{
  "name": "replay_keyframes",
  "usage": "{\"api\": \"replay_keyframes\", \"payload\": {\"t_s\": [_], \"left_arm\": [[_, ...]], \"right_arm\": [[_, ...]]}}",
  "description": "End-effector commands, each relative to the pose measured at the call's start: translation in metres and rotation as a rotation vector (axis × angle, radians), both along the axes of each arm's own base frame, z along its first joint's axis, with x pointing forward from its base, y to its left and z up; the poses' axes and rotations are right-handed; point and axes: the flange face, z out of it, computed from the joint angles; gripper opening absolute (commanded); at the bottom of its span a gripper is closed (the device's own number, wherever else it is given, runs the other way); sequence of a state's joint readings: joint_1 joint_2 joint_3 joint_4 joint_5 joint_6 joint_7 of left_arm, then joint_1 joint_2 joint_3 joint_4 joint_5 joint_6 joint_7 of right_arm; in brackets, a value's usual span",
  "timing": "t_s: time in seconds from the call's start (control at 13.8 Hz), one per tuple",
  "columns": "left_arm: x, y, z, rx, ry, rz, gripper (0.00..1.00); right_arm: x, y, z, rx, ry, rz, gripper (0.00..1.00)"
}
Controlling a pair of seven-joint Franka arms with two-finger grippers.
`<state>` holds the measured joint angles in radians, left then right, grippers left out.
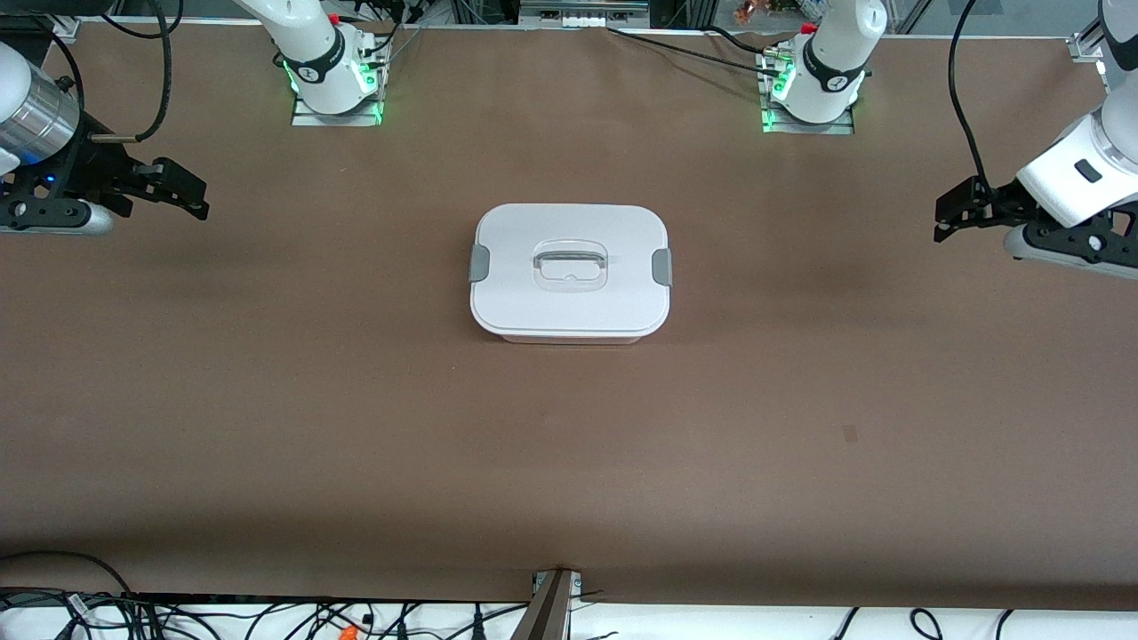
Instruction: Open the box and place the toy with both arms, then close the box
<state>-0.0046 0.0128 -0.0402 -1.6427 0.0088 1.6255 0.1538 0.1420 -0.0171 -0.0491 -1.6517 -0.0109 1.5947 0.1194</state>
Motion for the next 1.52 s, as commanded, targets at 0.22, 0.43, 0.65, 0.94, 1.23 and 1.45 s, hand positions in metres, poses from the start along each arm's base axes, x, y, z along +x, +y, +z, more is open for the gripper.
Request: {"api": "replay_keyframes", "payload": {"t_s": [0.22, 0.43, 0.65, 0.94, 1.23, 1.45], "left_arm": [[-0.005, 0.008, -0.003, -0.019, -0.029, 0.012, 1.00], [0.000, 0.004, -0.001, -0.011, -0.033, 0.020, 1.00], [0.000, 0.006, -0.001, -0.009, -0.031, 0.020, 1.00], [0.001, 0.008, -0.002, -0.009, -0.031, 0.021, 1.00], [0.001, 0.008, -0.002, -0.009, -0.031, 0.021, 1.00], [0.001, 0.007, -0.002, -0.009, -0.031, 0.023, 1.00]], "right_arm": [[0.000, -0.002, 0.004, 0.004, 0.008, 0.002, 1.00], [0.000, -0.002, 0.004, 0.004, 0.008, 0.002, 1.00], [0.000, -0.002, 0.004, 0.004, 0.008, 0.000, 1.00], [0.000, -0.002, 0.004, 0.004, 0.008, -0.001, 1.00], [0.000, -0.002, 0.004, 0.004, 0.008, -0.001, 1.00], [0.000, -0.002, 0.004, 0.004, 0.008, -0.001, 1.00]]}}
